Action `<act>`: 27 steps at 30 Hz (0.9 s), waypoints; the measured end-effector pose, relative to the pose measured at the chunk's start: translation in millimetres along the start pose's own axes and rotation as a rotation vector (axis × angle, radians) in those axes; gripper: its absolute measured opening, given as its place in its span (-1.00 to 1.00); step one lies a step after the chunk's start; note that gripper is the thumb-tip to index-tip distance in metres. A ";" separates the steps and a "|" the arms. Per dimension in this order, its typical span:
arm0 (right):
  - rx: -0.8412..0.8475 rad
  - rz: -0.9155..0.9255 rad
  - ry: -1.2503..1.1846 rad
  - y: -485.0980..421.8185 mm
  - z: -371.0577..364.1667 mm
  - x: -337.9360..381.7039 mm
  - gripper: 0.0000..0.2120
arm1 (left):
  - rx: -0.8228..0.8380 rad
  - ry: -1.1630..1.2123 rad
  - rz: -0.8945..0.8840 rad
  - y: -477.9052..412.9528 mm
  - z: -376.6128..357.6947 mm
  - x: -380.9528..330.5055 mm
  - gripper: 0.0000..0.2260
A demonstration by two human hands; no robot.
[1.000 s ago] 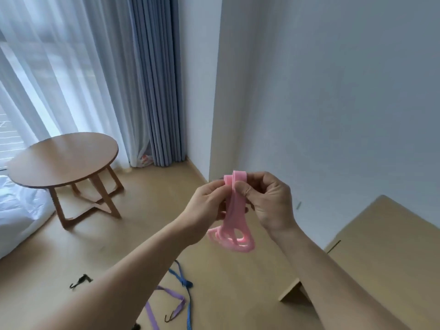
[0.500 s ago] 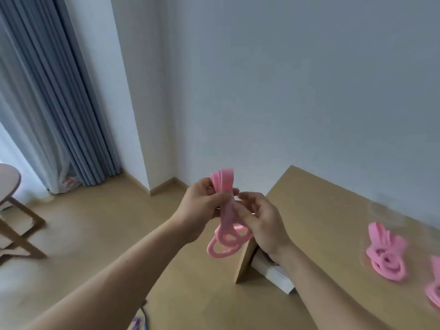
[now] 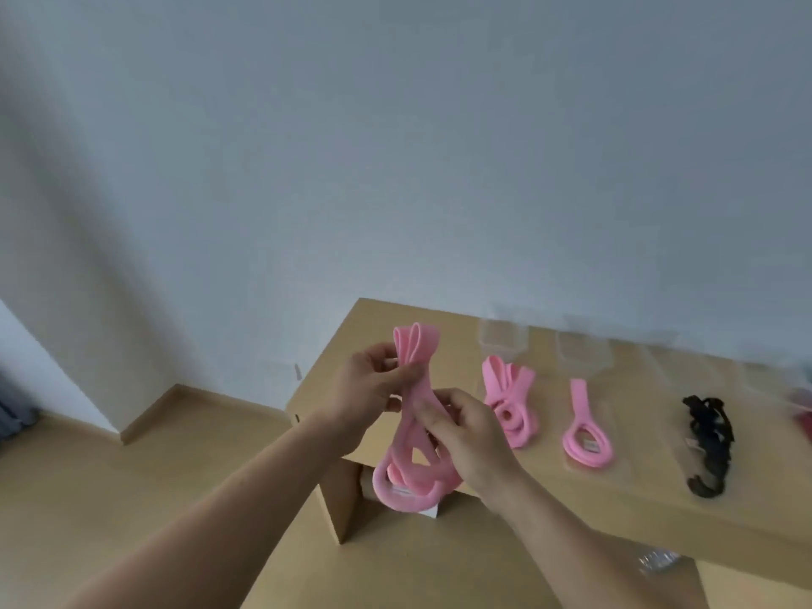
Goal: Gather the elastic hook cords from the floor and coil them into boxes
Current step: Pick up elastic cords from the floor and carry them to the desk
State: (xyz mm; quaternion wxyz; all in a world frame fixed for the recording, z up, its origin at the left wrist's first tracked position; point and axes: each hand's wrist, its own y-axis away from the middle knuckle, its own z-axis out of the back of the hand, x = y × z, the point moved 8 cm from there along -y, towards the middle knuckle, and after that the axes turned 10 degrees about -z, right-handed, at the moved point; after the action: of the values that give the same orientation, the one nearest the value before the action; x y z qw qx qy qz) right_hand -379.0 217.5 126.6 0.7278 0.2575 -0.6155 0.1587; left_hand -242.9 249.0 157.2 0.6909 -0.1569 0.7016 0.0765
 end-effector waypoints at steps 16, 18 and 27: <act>-0.504 -0.404 0.009 -31.7 226.9 -98.5 -0.84 | 0.669 0.013 0.445 -94.1 -224.4 144.9 -0.65; -0.536 -0.453 -0.018 -42.9 243.8 -109.4 -0.79 | 0.729 0.004 0.496 -106.7 -241.0 162.8 -0.56; -0.650 -0.575 -0.125 -80.0 308.4 -160.3 -0.83 | 0.750 -0.247 0.424 -167.3 -293.3 207.5 -0.65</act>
State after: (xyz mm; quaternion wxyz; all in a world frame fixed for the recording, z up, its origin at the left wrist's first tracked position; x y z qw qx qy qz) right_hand -617.1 -9.9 -10.7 0.7470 0.1848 -0.5796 -0.2681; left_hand -464.8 -26.9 -20.8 0.7476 0.2623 0.6096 -0.0250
